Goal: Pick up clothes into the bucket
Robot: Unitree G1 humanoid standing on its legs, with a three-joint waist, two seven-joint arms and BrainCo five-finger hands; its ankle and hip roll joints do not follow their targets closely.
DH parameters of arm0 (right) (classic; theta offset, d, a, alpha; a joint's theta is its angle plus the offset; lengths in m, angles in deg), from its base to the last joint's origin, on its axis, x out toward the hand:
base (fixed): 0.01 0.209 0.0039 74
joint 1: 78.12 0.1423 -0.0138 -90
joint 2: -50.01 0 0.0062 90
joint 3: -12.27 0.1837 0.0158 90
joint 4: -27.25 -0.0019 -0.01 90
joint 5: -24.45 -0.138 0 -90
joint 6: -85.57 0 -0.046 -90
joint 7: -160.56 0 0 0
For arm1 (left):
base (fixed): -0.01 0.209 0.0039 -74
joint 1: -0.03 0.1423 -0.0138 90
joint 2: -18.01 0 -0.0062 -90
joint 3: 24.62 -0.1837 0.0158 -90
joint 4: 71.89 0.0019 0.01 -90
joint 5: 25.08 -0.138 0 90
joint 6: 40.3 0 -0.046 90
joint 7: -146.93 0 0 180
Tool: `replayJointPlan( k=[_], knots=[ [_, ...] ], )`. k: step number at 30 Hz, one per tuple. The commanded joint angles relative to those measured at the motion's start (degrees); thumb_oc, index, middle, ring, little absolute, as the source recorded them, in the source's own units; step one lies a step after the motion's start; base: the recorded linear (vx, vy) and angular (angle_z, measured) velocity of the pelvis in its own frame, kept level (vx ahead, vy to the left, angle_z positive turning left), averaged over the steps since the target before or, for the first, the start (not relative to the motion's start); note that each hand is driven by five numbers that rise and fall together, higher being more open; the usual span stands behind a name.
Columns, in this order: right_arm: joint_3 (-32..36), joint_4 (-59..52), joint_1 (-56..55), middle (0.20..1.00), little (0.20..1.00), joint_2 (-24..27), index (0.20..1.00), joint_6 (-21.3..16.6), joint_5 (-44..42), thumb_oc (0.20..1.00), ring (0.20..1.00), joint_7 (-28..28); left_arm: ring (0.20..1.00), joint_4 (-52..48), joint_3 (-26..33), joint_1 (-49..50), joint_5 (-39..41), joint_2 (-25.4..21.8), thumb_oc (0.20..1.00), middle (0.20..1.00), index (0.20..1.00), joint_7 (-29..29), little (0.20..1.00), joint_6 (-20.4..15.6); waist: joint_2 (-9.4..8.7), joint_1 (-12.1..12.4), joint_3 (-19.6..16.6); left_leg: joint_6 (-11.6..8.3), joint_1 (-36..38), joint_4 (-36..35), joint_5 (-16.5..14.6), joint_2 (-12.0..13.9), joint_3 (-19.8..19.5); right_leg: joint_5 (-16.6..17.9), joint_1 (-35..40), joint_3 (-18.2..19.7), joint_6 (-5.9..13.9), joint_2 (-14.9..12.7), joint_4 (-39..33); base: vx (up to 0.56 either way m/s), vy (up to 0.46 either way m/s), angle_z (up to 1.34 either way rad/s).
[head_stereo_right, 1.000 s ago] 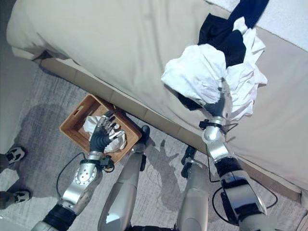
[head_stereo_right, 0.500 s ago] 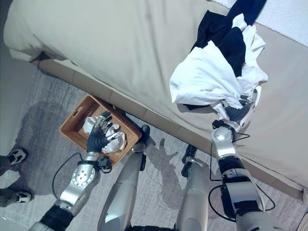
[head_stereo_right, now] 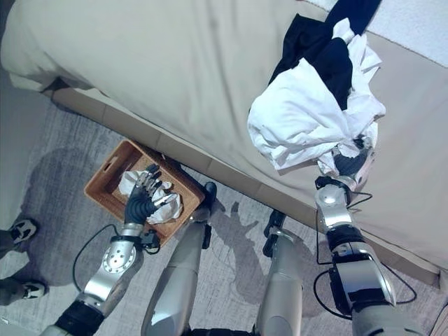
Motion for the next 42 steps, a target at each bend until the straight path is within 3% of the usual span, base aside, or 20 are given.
replayJointPlan(
  k=[1,6,7,8,9,10,14,22,25,26,27,28,31,32,34,38,42],
  knots=[
    [-1.94,0.46,1.19,0.2,0.2,5.77,0.2,1.14,2.87,0.2,0.2,1.97,1.0,-5.4,1.38,3.11,-0.84,0.74,1.0,1.0,1.0,0.43,1.0,-2.85,0.61,0.99,-0.52,1.47,1.33,1.41,-3.99,1.2,3.74,4.63,1.88,0.62,1.35,-1.0,-1.58,0.0,0.0,0.0],
    [-4.67,-1.72,1.2,0.2,0.2,5.4,0.2,1.88,5.73,0.2,0.2,3.85,1.0,-5.22,2.22,3.54,-0.82,0.93,1.0,1.0,1.0,0.31,1.0,-2.79,0.35,0.98,-0.52,1.46,1.49,1.19,-3.86,1.21,3.82,4.79,2.08,0.48,1.37,-0.92,-1.69,0.02,-0.006,0.0],
    [-4.81,-1.68,0.97,0.2,0.2,5.34,0.2,1.91,5.75,0.2,0.2,3.89,1.0,-5.14,2.16,3.8,-0.8,0.99,1.0,1.0,1.0,0.31,1.0,-2.77,0.31,1.01,-0.52,1.14,2.63,1.65,-5.78,1.32,3.5,3.19,2.98,1.13,1.99,-0.73,-1.0,0.0,0.0,0.0],
    [-6.07,-1.79,1.2,0.2,0.2,5.62,0.2,2.42,7.37,0.2,0.2,4.63,1.0,-5.44,2.23,3.59,-0.71,0.94,1.0,1.0,1.0,0.42,1.0,-2.84,0.18,0.98,-0.52,1.43,1.51,1.19,-3.91,1.31,3.82,4.79,2.11,0.39,1.4,-0.93,-1.74,0.08,-0.033,-0.01],
    [-6.2,-1.72,1.01,0.2,0.2,5.57,0.2,2.43,7.38,0.2,0.2,4.67,1.0,-5.36,2.17,3.81,-0.68,0.99,1.0,1.0,1.0,0.42,1.0,-2.81,0.15,0.99,-0.52,1.12,2.63,1.58,-5.74,1.41,3.5,3.26,2.99,1.03,2.02,-0.74,-1.1,-0.07,0.014,-0.01],
    [-7.04,-3.02,1.22,0.2,0.2,6.08,0.2,2.99,9.08,0.2,0.2,5.17,1.0,-5.54,2.5,3.72,-0.84,0.89,1.0,1.0,1.0,0.47,1.0,-2.78,-0.01,0.93,-0.52,1.39,1.56,0.89,-3.74,1.33,3.91,4.96,2.21,0.37,1.43,-0.86,-2.03,0.0,0.0,0.0],
    [-6.7,-4.19,0.44,0.2,0.2,5.95,0.2,3.12,9.22,0.2,0.2,5.64,1.0,-5.33,3.03,3.7,-0.86,1.1,1.0,1.0,1.0,0.72,1.0,-2.59,-0.33,0.81,-0.52,1.38,2.17,0.8,-3.78,1.43,4.0,4.99,2.83,0.28,1.42,-0.8,-2.3,-0.02,0.005,0.0],
    [1.97,-22.15,-10.18,0.2,0.2,6.42,0.2,1.26,9.84,0.2,0.2,4.47,1.0,-3.61,5.81,3.83,-1.29,2.0,1.0,1.0,1.0,1.02,1.0,-2.15,-2.11,-0.84,-0.52,1.4,8.0,-0.03,-4.51,2.26,4.53,5.07,7.95,0.49,1.78,-0.63,-3.13,0.02,-0.004,-0.02],
    [7.46,-29.59,-15.12,0.2,0.2,5.62,0.2,-1.44,8.56,0.2,0.2,3.63,1.0,-2.48,6.61,3.39,-1.22,2.17,1.0,1.0,1.0,1.56,1.0,-2.25,-2.82,-1.54,-0.52,1.47,12.09,-1.09,-4.74,2.59,4.71,5.25,12.09,0.43,2.05,-0.67,-4.3,0.06,-0.021,-0.03],
    [10.68,-34.77,-17.84,0.2,0.2,4.7,0.2,-4.22,6.39,0.2,0.2,4.6,1.0,-1.86,7.4,2.97,-1.14,2.42,1.0,1.0,1.0,1.97,1.0,-2.13,-3.2,-1.95,-0.7,1.45,14.35,-1.92,-4.74,2.86,4.72,5.35,14.47,0.45,2.18,-0.67,-5.15,0.04,-0.019,-0.07],
    [10.85,-34.97,-18.08,0.2,0.2,4.66,0.2,-4.17,6.36,0.2,0.2,4.7,1.0,-1.85,7.3,2.98,-1.13,2.37,1.0,1.0,1.0,1.99,1.0,-2.14,-3.2,-1.86,-0.54,1.45,14.67,-2.07,-4.7,2.85,4.7,5.39,14.8,0.39,2.18,-0.67,-5.29,0.1,-0.041,-0.09],
    [13.12,-37.47,-19.7,0.2,0.2,3.15,0.2,-7.52,1.45,0.2,0.2,6.48,1.0,-0.75,7.66,2.83,-0.46,2.75,1.0,1.0,1.0,2.66,1.0,-2.08,-3.54,-2.06,-1.91,1.38,16.52,-3.11,-4.64,2.97,4.7,5.43,16.82,0.06,2.25,-0.66,-6.47,0.06,-0.024,-0.06],
    [15.11,-40.8,-21.08,0.2,0.2,2.61,0.2,-9.66,-1.53,0.2,0.2,8.44,1.0,0.23,8.28,3.13,0.43,3.12,1.0,1.0,1.0,3.61,1.0,-1.91,-3.82,-2.32,-3.08,1.31,18.59,-4.42,-4.52,3.16,4.8,5.57,18.81,-0.17,2.31,-0.54,-7.66,0.09,-0.022,-0.06],
    [16.74,-44.39,-21.58,0.2,0.2,1.86,0.2,-11.92,-5.62,0.2,0.2,11.25,1.0,1.31,9.26,3.31,1.6,3.87,1.0,1.0,1.0,4.64,1.0,-1.58,-4.1,-2.48,-4.88,1.13,20.5,-5.61,-4.48,3.52,4.93,5.62,20.58,-0.35,2.47,-0.31,-8.91,0.1,-0.025,-0.08],
    [17.01,-45.02,-21.81,0.2,0.2,1.68,0.2,-12.51,-7.34,0.2,0.2,12.52,1.0,1.55,9.57,3.5,1.96,3.83,1.0,1.0,1.0,5.29,1.0,-1.47,-4.15,-2.42,-5.37,1.09,21.62,-6.33,-4.36,3.68,4.9,5.66,21.61,-0.47,2.5,-0.16,-9.52,0.09,-0.025,-0.06],
    [17.03,-46.53,-19.36,0.2,0.2,1.11,0.2,-16.19,-18.58,0.2,0.2,18.85,1.0,3.45,10.34,4.2,4.11,4.61,1.0,1.0,1.0,8.34,1.0,-0.71,-4.51,-2.37,-8.83,0.89,26.23,-9.64,-3.59,4.45,5.25,6.29,25.39,-0.78,2.6,0.45,-12.35,0.09,-0.02,-0.02],
    [15.13,-46.92,-16.99,0.2,0.2,1.57,0.2,-16.33,-22.19,0.2,0.2,21.9,1.0,4.96,10.3,4.52,4.53,5.28,1.0,1.0,1.0,9.74,1.0,0.03,-4.98,-2.39,-11.18,0.69,29.06,-11.91,-3.12,4.67,5.57,6.62,27.76,-0.94,2.72,1.22,-14.37,0.08,-0.021,-0.08]
  ],
)
